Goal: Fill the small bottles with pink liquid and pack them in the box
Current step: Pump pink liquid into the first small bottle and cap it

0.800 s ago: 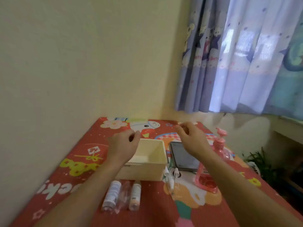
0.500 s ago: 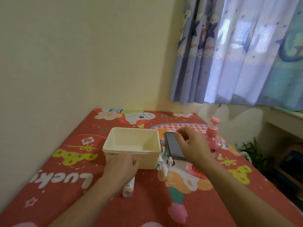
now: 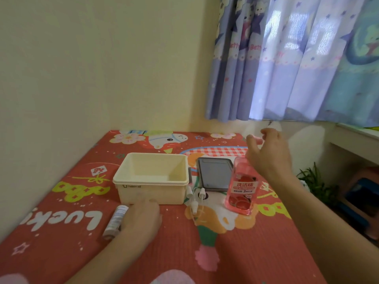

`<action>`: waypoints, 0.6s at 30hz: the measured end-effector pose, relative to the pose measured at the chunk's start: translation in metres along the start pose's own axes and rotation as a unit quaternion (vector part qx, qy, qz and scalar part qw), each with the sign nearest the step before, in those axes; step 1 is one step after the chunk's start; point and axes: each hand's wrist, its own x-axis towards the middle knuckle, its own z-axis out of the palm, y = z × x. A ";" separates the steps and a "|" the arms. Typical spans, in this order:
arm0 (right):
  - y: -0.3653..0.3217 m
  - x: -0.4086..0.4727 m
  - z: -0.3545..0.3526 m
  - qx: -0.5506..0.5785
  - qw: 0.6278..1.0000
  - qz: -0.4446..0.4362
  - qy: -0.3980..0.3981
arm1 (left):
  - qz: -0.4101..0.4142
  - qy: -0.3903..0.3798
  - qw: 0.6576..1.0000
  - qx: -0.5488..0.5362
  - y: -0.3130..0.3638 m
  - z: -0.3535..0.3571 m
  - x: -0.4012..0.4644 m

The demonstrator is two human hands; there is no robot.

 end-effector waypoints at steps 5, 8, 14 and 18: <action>0.012 0.010 0.010 0.023 0.996 0.043 -0.069 | 0.014 -0.038 0.999 0.003 0.004 0.001 -0.004; 0.014 0.011 0.011 0.031 0.997 0.031 -0.064 | 0.055 -0.043 0.997 0.023 0.005 0.000 -0.009; 0.018 0.023 0.008 -0.014 0.995 -0.026 -0.098 | 0.026 0.032 0.984 -0.175 0.026 -0.029 -0.020; 0.015 0.027 0.003 -0.047 0.992 -0.042 -0.107 | 0.036 0.076 0.923 -0.376 0.054 -0.049 -0.007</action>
